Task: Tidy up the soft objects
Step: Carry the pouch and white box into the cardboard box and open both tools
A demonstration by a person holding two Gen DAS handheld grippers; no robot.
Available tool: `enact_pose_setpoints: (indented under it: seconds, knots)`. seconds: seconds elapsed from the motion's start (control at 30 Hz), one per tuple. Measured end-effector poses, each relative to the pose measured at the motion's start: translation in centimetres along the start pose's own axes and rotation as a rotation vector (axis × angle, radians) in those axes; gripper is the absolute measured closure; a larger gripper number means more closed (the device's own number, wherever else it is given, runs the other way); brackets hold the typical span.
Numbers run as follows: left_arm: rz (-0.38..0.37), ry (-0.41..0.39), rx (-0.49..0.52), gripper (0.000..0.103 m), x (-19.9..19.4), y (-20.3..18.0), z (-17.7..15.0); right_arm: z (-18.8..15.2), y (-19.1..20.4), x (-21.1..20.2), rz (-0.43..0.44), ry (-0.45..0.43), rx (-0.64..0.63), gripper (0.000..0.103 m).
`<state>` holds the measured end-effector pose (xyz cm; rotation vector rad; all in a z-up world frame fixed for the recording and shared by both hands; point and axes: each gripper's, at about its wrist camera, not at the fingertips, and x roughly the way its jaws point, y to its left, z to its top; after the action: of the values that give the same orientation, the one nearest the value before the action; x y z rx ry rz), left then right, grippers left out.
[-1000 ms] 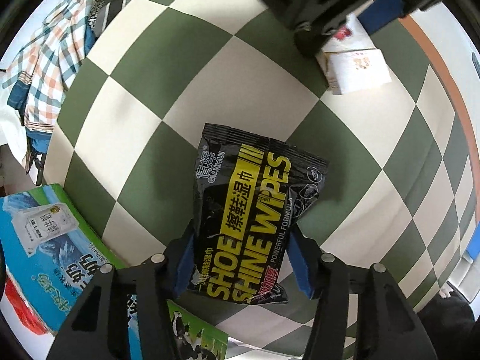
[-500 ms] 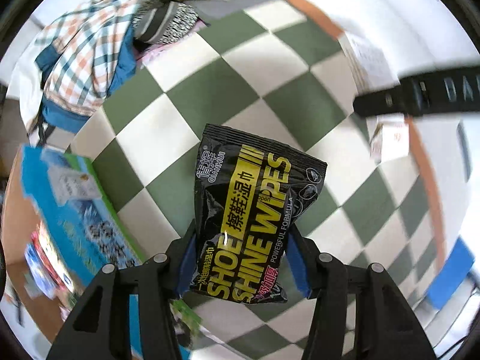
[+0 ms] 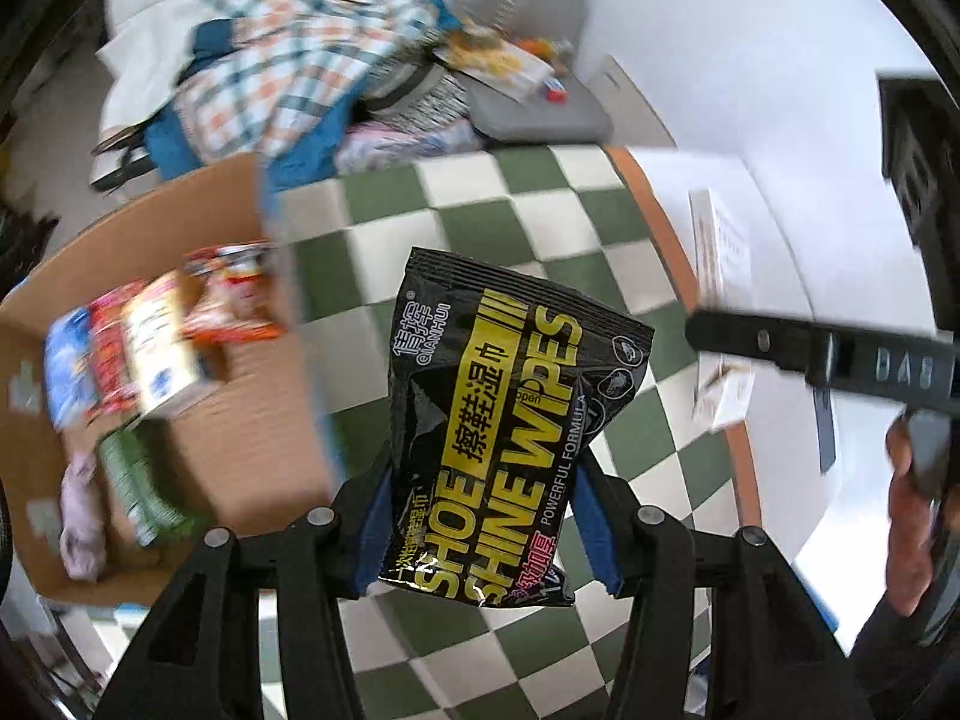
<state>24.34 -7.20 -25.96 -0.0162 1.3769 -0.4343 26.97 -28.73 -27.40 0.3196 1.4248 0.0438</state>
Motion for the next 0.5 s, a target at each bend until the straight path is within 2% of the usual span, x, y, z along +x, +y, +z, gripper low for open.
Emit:
enact_pose_setpoints:
  seconds: [0.2, 0.37, 0.5]
  knots:
    - [0.034, -0.062, -0.140, 0.053, -4.3, 7.3, -1.7, -3.0, 7.8, -0.4, 0.069, 0.006, -0.106, 0.044]
    - [0.051, -0.050, -0.244, 0.053, -5.3, 13.3, -3.3, -4.7, 14.8, 1.5, 0.101, 0.042, -0.195, 0.044]
    - [0.045, -0.042, -0.306, 0.053, -5.1, 16.5, -3.8, -5.5, 19.7, 3.9, 0.092, 0.067, -0.252, 0.044]
